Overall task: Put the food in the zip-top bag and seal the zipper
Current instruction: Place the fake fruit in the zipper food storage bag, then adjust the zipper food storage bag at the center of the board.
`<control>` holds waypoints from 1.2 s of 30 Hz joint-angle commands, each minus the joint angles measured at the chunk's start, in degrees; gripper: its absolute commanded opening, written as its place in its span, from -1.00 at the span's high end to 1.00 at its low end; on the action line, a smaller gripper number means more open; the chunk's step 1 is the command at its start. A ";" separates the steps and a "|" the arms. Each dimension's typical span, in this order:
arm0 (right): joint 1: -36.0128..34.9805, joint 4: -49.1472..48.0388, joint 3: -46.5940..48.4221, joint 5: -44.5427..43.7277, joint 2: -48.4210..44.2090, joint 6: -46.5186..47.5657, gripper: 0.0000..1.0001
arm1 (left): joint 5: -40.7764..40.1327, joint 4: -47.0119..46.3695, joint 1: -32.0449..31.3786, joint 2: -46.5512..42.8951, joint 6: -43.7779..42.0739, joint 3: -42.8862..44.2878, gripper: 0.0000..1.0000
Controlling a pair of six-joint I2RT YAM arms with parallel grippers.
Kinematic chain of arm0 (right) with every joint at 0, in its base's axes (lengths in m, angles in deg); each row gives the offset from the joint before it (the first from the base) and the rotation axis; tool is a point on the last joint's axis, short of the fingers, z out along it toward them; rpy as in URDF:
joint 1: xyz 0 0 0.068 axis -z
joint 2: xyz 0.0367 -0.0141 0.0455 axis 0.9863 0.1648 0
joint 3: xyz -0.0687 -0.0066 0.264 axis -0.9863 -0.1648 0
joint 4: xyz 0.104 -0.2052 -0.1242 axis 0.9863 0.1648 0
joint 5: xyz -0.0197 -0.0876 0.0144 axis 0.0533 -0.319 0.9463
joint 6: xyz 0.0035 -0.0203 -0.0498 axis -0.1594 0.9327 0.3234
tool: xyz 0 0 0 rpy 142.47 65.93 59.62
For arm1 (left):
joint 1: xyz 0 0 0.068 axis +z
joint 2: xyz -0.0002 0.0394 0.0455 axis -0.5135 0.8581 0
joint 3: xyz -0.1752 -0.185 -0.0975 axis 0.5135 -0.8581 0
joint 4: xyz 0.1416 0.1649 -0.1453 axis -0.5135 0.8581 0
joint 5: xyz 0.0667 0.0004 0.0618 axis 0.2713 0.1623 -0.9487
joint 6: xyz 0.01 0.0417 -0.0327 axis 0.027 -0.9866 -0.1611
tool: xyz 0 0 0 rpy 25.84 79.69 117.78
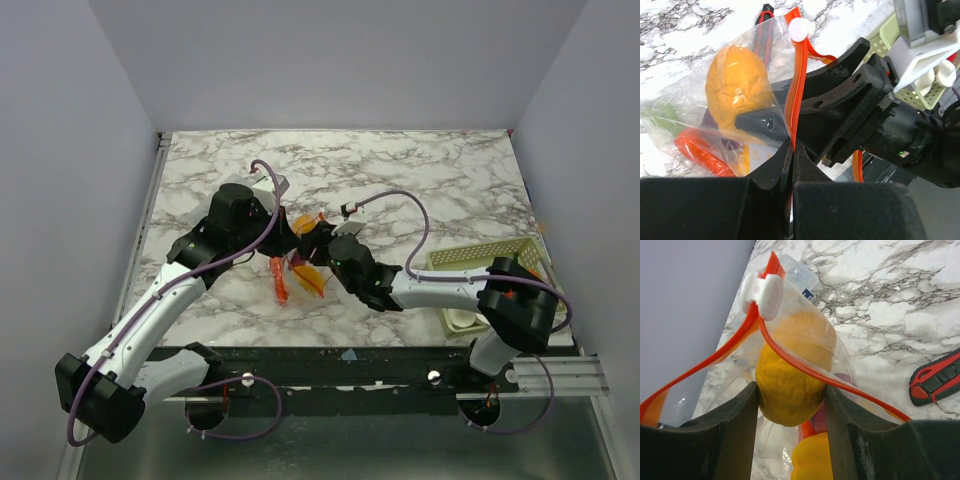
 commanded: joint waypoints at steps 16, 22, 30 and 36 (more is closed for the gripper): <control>-0.35 36.22 10.19 4.86 -3.41 -3.94 -0.75 | -2.03 -0.49 -0.15 -1.56 0.05 0.36 1.00; -0.34 48.90 10.78 10.62 -13.25 -1.22 -0.63 | -1.71 -0.32 -0.12 -1.08 0.05 0.62 1.00; -0.32 62.29 16.44 6.85 -21.42 -0.51 -0.60 | -1.64 -0.06 -0.12 -0.74 0.05 0.71 1.00; 0.72 61.10 13.93 4.19 -19.83 -3.17 -0.57 | -1.95 -0.06 -0.12 -1.04 -0.04 0.71 1.00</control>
